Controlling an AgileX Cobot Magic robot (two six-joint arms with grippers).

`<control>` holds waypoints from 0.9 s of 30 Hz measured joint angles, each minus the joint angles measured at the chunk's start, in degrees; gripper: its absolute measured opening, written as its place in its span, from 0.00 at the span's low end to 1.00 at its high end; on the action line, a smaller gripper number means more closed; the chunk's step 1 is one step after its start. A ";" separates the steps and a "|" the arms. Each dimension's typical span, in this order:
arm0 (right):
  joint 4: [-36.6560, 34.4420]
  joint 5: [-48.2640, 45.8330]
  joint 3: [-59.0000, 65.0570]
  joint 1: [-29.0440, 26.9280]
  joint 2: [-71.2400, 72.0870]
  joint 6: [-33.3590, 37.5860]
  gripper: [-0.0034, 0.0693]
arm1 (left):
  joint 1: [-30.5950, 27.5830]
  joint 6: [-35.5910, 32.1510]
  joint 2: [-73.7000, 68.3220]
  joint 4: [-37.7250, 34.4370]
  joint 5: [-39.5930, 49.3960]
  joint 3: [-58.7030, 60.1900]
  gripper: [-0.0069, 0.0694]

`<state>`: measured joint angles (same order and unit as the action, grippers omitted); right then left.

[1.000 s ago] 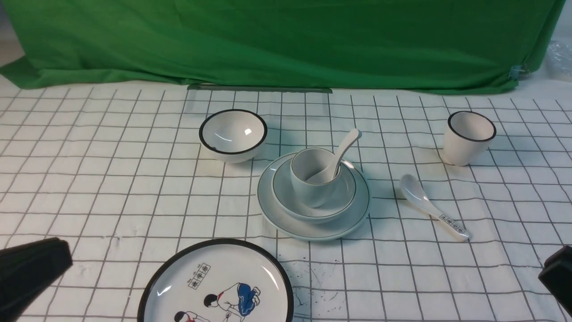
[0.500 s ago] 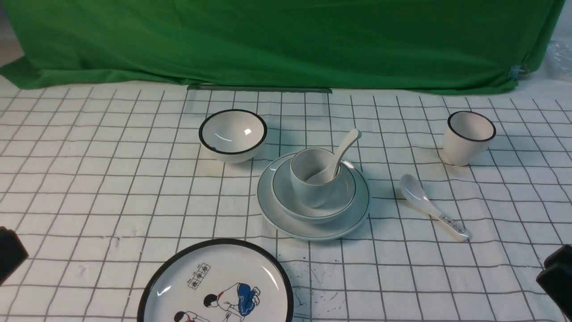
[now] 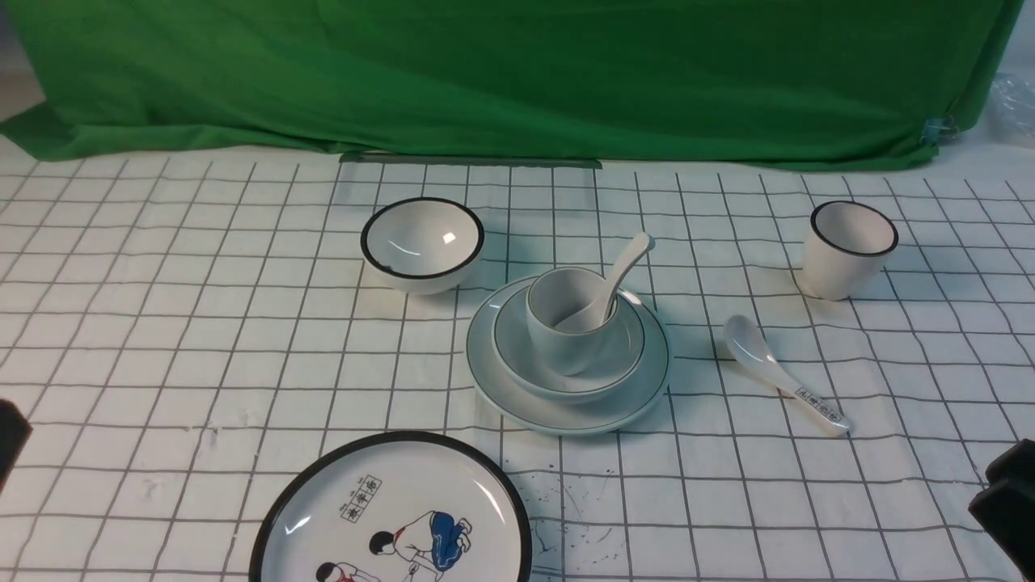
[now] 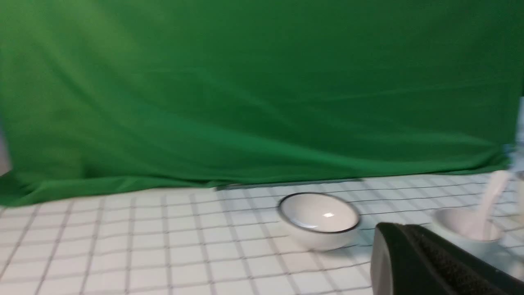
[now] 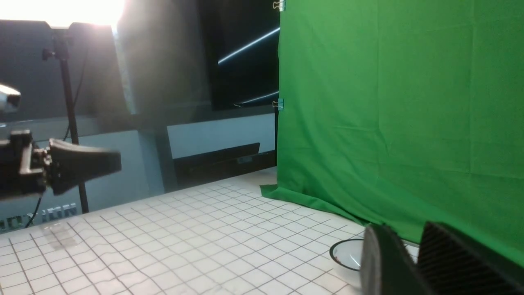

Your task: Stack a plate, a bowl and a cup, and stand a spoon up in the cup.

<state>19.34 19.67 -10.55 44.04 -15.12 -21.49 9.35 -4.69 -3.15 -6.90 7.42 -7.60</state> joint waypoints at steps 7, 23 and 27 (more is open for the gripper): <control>0.00 -0.14 0.00 0.00 0.00 0.04 0.31 | -11.03 -0.28 3.15 -0.37 2.49 7.86 0.09; 0.00 -0.33 0.00 0.00 0.00 0.04 0.35 | -10.92 -0.47 3.19 -0.32 4.93 8.00 0.09; 0.00 -0.33 0.00 0.00 0.00 0.04 0.37 | -10.92 -0.52 3.19 -0.32 4.93 8.00 0.09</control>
<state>19.34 19.34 -10.55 44.04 -15.12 -21.45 -1.57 -5.21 0.03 -7.22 12.35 0.40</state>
